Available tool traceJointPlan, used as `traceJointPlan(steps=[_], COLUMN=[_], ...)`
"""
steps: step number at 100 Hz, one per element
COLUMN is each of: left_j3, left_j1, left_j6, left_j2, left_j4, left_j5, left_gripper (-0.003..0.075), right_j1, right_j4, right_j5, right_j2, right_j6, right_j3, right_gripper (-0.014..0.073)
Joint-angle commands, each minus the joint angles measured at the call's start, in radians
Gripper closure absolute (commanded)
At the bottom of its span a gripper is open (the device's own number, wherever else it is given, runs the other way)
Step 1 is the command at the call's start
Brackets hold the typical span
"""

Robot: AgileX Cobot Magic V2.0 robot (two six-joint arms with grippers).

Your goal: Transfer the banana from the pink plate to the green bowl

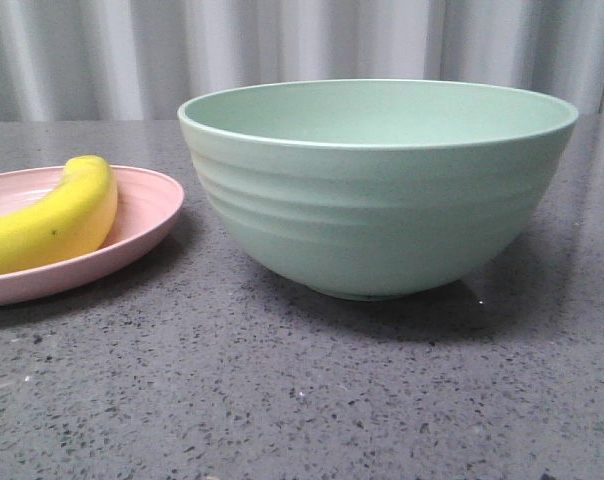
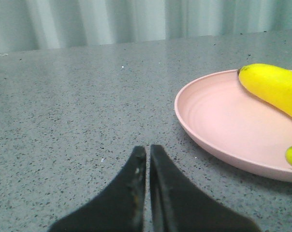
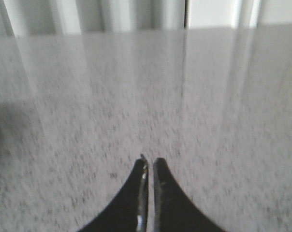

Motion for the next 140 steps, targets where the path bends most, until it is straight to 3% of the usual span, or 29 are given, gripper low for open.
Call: traceJointPlan(steps=[1, 108, 120, 140], left_j3=[0.009, 0.009, 0.007, -0.072], left_j1=[0.003, 0.003, 0.003, 0.003], left_j6=[-0.010, -0.010, -0.010, -0.010], left_j2=[-0.029, -0.029, -0.029, -0.002], left_j4=[0.000, 0.000, -0.065, -0.068], left_j5=[-0.088, -0.095, -0.143, -0.063], left_gripper=[0.0741, 0.0741, 0.0741, 0.0741], right_j1=[-0.007, -0.007, -0.007, -0.007], right_j4=[-0.012, -0.012, -0.012, -0.009], right_j5=[-0.150, -0.162, -0.174, -0.100], right_j2=[-0.024, -0.024, -0.024, -0.015], right_j6=[-0.004, -0.004, -0.004, -0.004], right_j3=[0.020, 0.020, 0.017, -0.043], right_gripper=[0.0659, 0.0659, 0.0659, 0.0659])
